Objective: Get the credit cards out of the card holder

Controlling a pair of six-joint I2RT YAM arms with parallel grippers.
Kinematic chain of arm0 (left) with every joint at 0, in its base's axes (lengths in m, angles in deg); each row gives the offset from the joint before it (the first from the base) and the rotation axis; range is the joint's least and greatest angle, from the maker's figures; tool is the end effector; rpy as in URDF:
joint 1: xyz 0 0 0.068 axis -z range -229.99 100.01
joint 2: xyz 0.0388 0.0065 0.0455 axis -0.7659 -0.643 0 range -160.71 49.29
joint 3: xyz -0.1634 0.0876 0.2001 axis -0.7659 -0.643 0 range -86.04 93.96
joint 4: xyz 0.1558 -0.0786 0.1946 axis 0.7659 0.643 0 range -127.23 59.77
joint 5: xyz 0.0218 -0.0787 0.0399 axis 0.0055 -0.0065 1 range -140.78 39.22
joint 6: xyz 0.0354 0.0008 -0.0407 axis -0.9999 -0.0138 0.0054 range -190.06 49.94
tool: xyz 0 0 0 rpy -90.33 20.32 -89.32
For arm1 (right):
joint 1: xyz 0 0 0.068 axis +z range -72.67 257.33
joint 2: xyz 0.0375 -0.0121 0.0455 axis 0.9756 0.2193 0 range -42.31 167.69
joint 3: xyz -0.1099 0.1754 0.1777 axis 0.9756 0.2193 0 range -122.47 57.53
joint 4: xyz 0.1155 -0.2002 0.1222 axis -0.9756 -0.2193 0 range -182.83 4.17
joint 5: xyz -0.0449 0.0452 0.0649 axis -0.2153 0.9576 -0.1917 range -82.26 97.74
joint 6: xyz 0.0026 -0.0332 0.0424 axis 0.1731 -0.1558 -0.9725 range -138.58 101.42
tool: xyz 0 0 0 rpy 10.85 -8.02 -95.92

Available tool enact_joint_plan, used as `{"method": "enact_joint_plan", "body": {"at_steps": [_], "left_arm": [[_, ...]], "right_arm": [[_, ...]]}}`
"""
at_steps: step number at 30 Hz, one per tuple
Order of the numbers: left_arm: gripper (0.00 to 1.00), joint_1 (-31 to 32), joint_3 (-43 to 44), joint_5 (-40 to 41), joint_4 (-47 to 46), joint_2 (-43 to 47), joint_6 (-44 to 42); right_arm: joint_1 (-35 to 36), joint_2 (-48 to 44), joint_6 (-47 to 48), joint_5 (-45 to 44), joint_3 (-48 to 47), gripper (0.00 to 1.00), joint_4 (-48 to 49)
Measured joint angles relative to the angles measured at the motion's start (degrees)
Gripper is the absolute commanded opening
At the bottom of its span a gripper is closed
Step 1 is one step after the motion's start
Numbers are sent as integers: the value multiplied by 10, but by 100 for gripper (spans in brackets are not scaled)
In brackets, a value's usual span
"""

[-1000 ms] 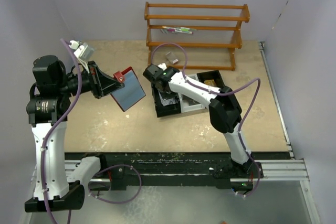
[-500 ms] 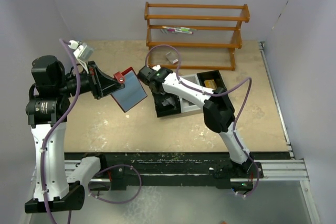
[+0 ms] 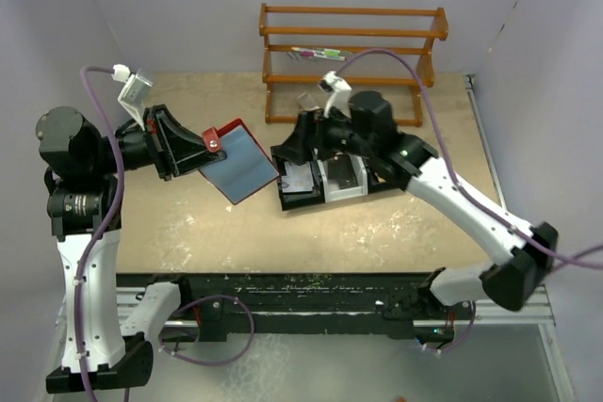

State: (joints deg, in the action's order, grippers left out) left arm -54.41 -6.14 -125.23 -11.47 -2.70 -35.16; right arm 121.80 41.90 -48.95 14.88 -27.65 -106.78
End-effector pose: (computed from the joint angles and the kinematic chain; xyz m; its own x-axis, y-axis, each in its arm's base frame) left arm 0.1316 -0.0243 0.4923 -0.5067 -0.1931 -0.8402 0.7916 0.2817 -0.5422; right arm 0.2395 0.2415 0.4029 -0.6040 0.1101 -0.7893 -0.5483 0.6613 0.5118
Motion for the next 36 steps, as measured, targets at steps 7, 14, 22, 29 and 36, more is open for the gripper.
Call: {"method": "enact_joint_plan", "body": {"at_steps": [7,14,22,29,36], "left_arm": [[0,0,-33,-28,-153,4,160],[0,0,-49,-30,-214,-2,236],[0,0,-49,-33,-239,-4,272],[0,0,-61,-36,-254,-5,296],[0,0,-67,-40,-268,-9,320]], "right_arm": [[-42,-144,-28,255,245,100,304],[-14,-160,-71,383,310,99,516],[34,-143,-86,408,288,61,616],[35,-133,-110,397,288,30,648],[42,-152,-99,373,288,21,636]]}}
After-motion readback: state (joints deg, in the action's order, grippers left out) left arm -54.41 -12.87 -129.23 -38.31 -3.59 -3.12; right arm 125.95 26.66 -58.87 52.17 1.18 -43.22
